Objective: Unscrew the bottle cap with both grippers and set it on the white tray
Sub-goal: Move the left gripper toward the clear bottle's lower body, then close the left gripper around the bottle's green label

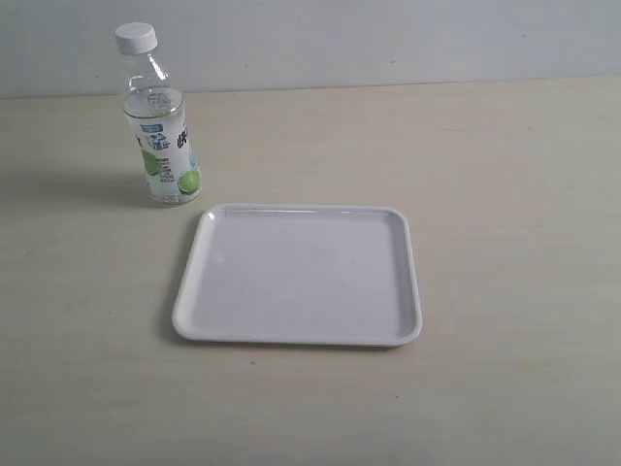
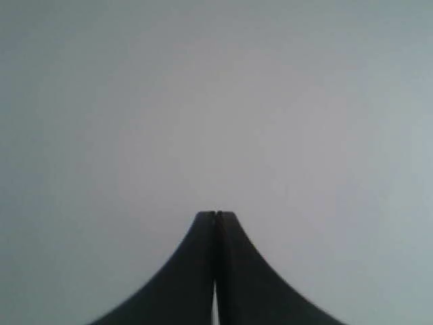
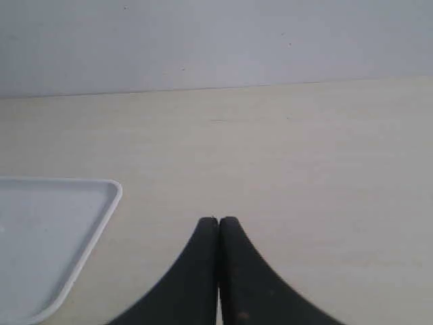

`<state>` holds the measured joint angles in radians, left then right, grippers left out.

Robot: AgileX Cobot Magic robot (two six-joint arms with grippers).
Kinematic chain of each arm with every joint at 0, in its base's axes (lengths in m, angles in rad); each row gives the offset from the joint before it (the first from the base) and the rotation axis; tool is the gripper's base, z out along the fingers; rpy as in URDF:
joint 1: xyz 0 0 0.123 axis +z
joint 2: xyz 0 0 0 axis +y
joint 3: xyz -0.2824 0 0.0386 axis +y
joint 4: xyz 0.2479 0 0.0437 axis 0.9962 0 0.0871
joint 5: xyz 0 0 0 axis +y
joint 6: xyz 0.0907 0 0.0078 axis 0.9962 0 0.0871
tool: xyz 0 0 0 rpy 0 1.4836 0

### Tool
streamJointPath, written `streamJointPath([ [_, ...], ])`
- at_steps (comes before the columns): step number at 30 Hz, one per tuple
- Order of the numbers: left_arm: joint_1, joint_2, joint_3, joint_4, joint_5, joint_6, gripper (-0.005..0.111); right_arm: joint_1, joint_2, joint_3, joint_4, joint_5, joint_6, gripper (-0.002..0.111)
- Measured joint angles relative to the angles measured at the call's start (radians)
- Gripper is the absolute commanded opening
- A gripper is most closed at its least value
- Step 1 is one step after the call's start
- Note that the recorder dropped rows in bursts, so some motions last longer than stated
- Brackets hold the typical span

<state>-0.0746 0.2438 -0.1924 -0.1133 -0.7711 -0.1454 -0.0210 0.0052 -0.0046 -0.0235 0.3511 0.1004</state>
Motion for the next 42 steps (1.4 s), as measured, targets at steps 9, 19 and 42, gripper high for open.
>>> streamJointPath([
  [9, 0.0, 0.724, -0.163, 0.263, 0.007, -0.124, 0.0, 0.0, 0.0, 0.0, 0.0, 0.0, 0.0, 0.0],
  [19, 0.0, 1.418, -0.169, 0.657, -0.346, -0.108, 0.018, 0.0, 0.0, 0.0, 0.0, 0.0, 0.0, 0.0],
  [42, 0.0, 1.951, -0.592, 0.692, -0.433, -0.061, 0.105, 0.0, 0.0, 0.0, 0.0, 0.0, 0.0, 0.0],
])
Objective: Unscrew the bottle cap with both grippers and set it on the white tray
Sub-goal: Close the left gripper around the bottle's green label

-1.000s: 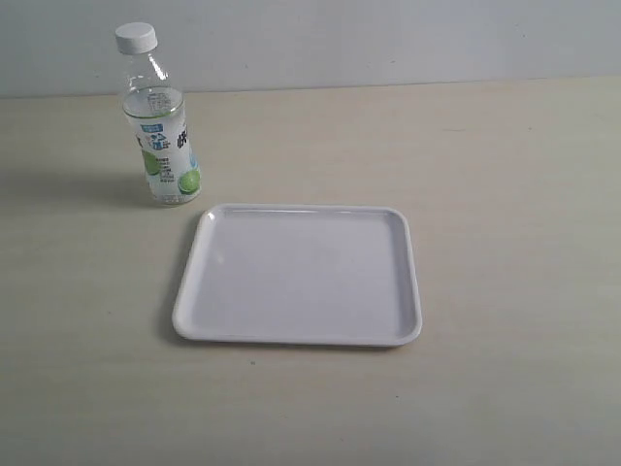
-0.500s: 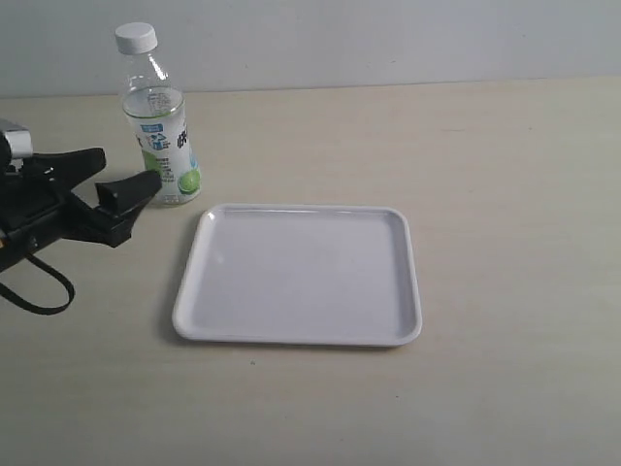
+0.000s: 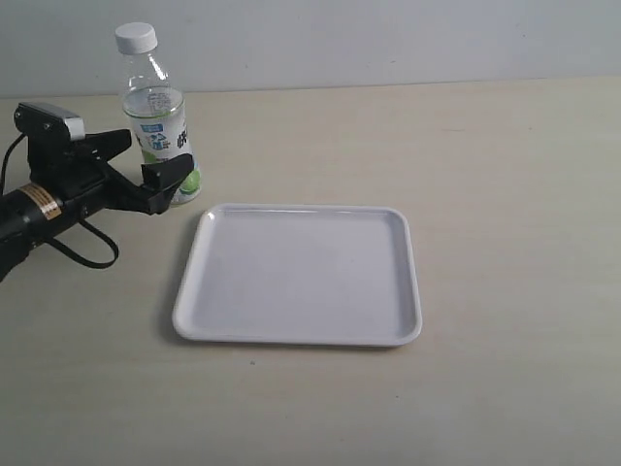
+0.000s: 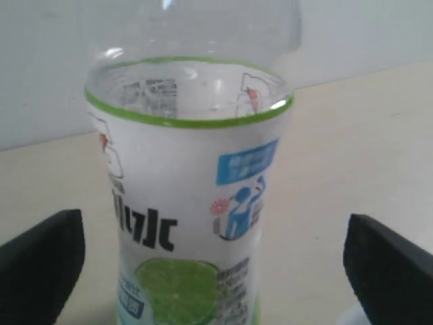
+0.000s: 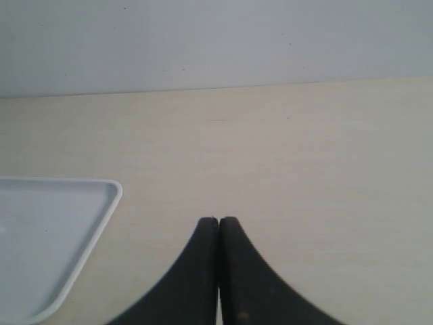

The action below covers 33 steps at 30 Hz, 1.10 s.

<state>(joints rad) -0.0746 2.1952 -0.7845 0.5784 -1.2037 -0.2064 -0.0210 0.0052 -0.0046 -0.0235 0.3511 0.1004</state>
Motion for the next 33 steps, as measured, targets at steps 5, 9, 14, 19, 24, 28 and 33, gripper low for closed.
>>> streamJointPath([
  [5, 0.0, 0.081, -0.09, 0.0, -0.002, -0.038, 0.105, 0.0, 0.0, 0.0, 0.0, 0.0, 0.0, 0.0],
  [9, 0.0, 0.114, -0.143, 0.0, -0.002, -0.056, 0.105, 0.0, 0.0, 0.0, 0.0, 0.0, 0.0, 0.0],
  [14, 0.0, 0.141, -0.196, 0.03, -0.002, -0.088, 0.105, 0.0, 0.0, 0.0, 0.0, 0.0, 0.0, 0.0],
  [19, 0.0, 0.15, -0.225, 0.069, -0.002, -0.124, 0.105, 0.0, 0.0, 0.0, 0.0, 0.0, 0.0, 0.0],
  [24, 0.0, 0.152, -0.227, 0.075, -0.002, -0.13, 0.089, 0.0, 0.0, 0.0, 0.0, 0.0, 0.0, 0.0],
  [28, 0.0, 0.152, -0.227, 0.082, -0.002, -0.132, 0.047, 0.0, 0.0, 0.0, 0.0, 0.0, 0.0, 0.0],
  [33, 0.0, 0.152, -0.229, 0.085, -0.007, -0.132, 0.0, 0.0, 0.0, 0.0, 0.0, 0.0, 0.0, 0.0],
])
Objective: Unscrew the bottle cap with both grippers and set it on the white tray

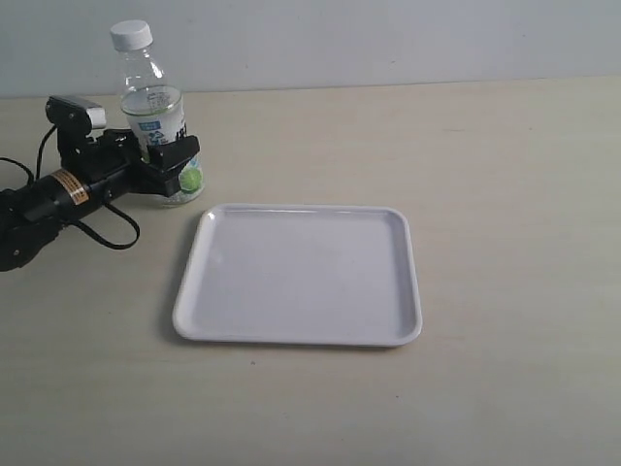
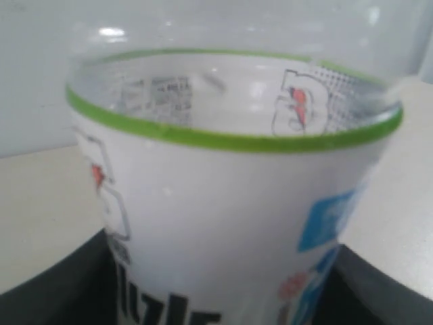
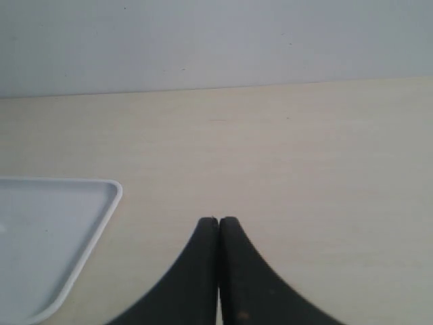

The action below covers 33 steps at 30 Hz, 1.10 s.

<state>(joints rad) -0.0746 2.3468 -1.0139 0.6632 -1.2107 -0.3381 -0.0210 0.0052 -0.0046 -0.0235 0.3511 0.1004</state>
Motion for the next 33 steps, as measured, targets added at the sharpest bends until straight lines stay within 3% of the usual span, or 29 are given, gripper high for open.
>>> streamJointPath([
  [10, 0.001, -0.018, 0.008, 0.107, 0.006, 0.027, 0.0, 0.0, 0.0, 0.0, 0.0, 0.0, 0.0, 0.0],
  [24, 0.001, -0.218, 0.239, 0.128, 0.031, 0.221, 0.0, 0.0, 0.0, 0.0, 0.0, 0.0, 0.0, 0.0],
  [33, 0.001, -0.248, 0.282, 0.185, 0.031, 0.251, 0.0, 0.0, 0.0, 0.0, 0.0, 0.0, 0.0, 0.0],
])
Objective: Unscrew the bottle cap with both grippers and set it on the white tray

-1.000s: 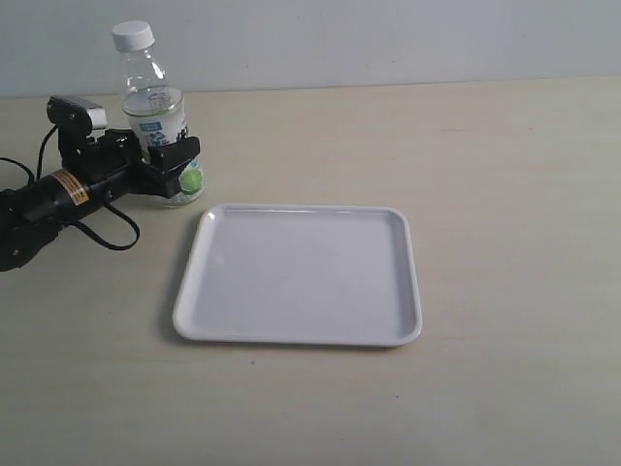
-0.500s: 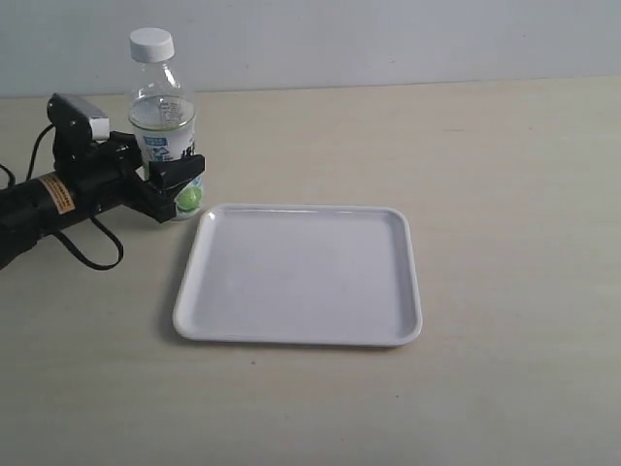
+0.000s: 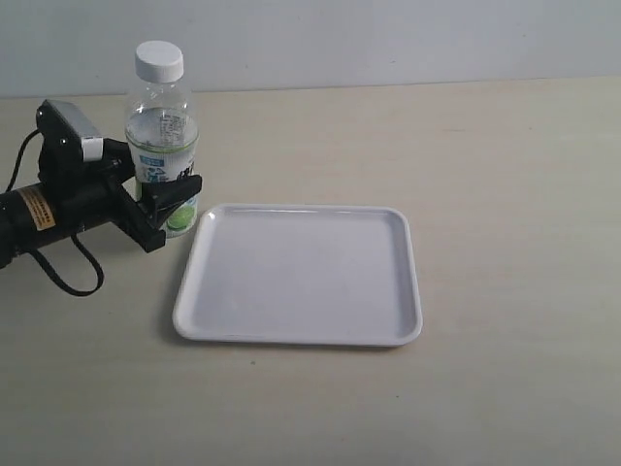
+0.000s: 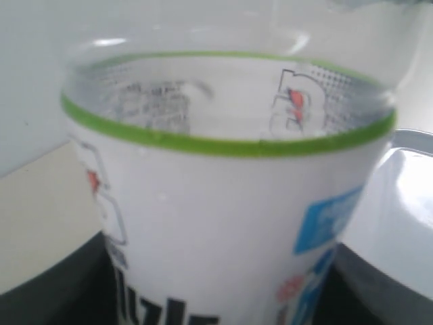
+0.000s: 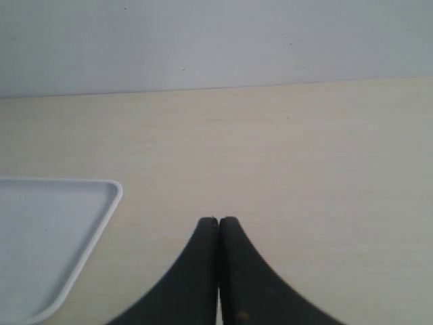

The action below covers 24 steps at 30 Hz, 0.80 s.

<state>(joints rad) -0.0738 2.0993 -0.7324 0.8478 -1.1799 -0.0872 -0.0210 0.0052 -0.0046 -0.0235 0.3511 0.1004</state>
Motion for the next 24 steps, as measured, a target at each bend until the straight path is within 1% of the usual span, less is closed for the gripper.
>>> streamJointPath([
  [9, 0.0, -0.004, 0.054, 0.017, 0.002, 0.002, 0.0, 0.0, 0.0, 0.0, 0.0, 0.0, 0.0, 0.0],
  [18, -0.003, -0.023, 0.056, 0.078, 0.002, 0.002, 0.0, 0.0, 0.0, 0.0, 0.0, 0.0, 0.0, 0.0],
  [21, -0.028, -0.036, 0.057, 0.081, 0.005, 0.002, 0.0, 0.0, 0.0, 0.0, -0.007, -0.002, 0.0, 0.0],
  [24, -0.087, -0.074, 0.058, 0.062, 0.04, 0.002, 0.0, 0.0, 0.0, 0.0, -0.035, -0.049, 0.0, 0.0],
])
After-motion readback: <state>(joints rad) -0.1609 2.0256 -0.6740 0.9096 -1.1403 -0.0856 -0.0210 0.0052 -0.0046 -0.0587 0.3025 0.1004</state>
